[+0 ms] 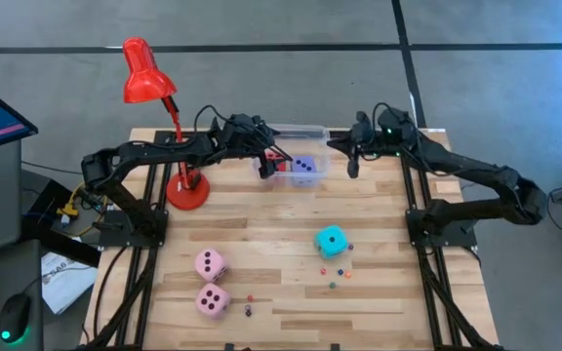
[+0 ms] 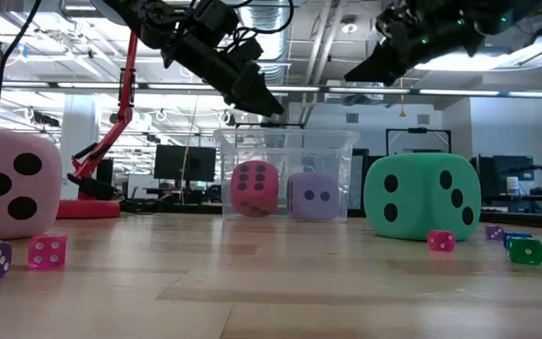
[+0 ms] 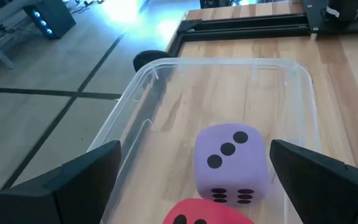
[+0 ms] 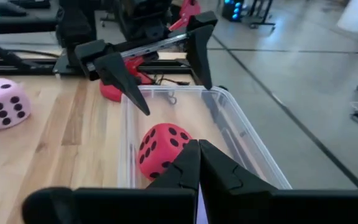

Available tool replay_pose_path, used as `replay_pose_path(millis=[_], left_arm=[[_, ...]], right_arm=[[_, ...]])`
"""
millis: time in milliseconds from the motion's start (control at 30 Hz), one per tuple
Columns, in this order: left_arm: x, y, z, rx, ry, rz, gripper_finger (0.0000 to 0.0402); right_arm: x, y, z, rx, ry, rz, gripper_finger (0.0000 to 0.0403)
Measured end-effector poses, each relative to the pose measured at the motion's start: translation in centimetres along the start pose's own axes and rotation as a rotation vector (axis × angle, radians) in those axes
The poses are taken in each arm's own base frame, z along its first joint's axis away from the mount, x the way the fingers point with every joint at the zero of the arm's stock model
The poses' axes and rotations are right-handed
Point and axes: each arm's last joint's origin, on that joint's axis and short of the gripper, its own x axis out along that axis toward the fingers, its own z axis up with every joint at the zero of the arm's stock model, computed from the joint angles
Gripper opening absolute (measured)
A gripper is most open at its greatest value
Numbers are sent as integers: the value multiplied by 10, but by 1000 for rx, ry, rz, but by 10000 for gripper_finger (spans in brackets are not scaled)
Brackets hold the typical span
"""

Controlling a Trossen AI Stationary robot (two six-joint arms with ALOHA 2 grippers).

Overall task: Pick & Place Dice
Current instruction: Put the large red die into the transparent bin

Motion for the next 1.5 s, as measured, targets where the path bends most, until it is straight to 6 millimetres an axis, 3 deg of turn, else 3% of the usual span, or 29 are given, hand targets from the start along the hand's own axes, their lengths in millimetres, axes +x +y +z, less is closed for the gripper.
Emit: replay_pose_path(millis=[467, 600, 733, 833, 1000, 1367, 1500], left_arm=[[0, 0, 1, -63, -15, 4, 400], [0, 2, 3, -187, -31, 28, 400], [-2, 9, 10, -376, -52, 207, 399], [-4, 11, 17, -410, -62, 245, 395], [-4, 5, 22, -446, -73, 224, 384], [-4, 8, 10, -550, 30, 239, 335], [-2, 3, 17, -543, 12, 222, 320]], right_arm=[[-28, 15, -26, 50, -54, -45, 0], [-33, 15, -29, 61, -41, -113, 0], [-33, 15, -35, 57, -21, -148, 0], [-33, 11, -40, 64, -5, -167, 0], [-36, 4, -43, 80, 3, -208, 0], [-38, -1, -44, 88, 5, -237, 0], [-38, -2, -44, 87, 4, -237, 0]])
